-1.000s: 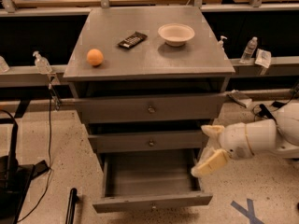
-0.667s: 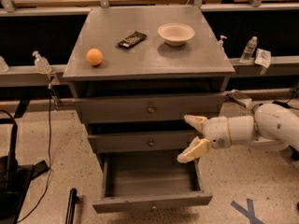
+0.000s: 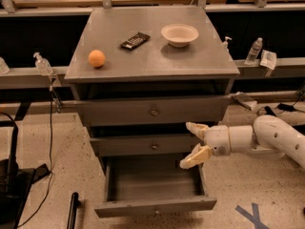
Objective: Close bottom drawer
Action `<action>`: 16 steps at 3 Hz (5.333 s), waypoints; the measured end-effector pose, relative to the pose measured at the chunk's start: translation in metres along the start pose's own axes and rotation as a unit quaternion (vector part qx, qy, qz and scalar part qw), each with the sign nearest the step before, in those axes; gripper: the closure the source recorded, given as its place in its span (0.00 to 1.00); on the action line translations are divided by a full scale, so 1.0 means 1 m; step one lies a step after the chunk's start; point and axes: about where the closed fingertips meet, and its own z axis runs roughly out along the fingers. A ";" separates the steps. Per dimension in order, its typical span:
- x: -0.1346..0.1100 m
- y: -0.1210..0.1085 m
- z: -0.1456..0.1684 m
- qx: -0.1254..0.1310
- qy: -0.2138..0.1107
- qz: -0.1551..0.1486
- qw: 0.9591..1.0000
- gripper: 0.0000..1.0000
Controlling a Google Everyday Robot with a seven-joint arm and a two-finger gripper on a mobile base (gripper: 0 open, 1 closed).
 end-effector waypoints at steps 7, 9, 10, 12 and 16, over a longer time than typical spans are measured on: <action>0.210 -0.007 0.067 0.030 0.015 -0.177 0.984 0.00; 0.272 -0.017 0.074 0.043 0.093 -0.249 0.963 0.18; 0.310 -0.019 0.078 0.014 0.111 -0.219 0.969 0.49; 0.337 -0.014 0.093 -0.028 0.077 -0.183 0.980 1.00; 0.481 0.023 0.145 -0.018 0.089 -0.129 0.988 1.00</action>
Offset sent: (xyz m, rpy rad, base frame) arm -0.0119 -0.0073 -0.1471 0.0952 -0.1827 0.0174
